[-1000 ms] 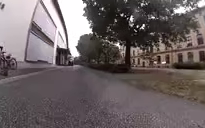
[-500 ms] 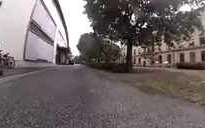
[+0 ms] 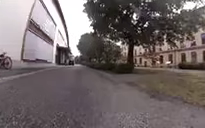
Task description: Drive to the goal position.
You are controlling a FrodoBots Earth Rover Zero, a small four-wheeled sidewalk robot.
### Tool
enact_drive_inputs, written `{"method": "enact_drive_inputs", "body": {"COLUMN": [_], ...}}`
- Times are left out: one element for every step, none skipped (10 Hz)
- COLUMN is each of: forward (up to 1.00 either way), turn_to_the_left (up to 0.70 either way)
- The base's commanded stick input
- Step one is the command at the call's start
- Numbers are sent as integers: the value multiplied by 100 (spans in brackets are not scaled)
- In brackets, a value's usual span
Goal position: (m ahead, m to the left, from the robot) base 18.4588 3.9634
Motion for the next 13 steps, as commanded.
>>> {"method": "enact_drive_inputs", "body": {"forward": [70, 70, 70, 70, 70, 70, 70, 70, 70, 70, 70, 70, 70], "turn_to_the_left": [0, 0, 0, 0, 0, 0, 0, 0, 0, 0, 0, 0, 0]}}
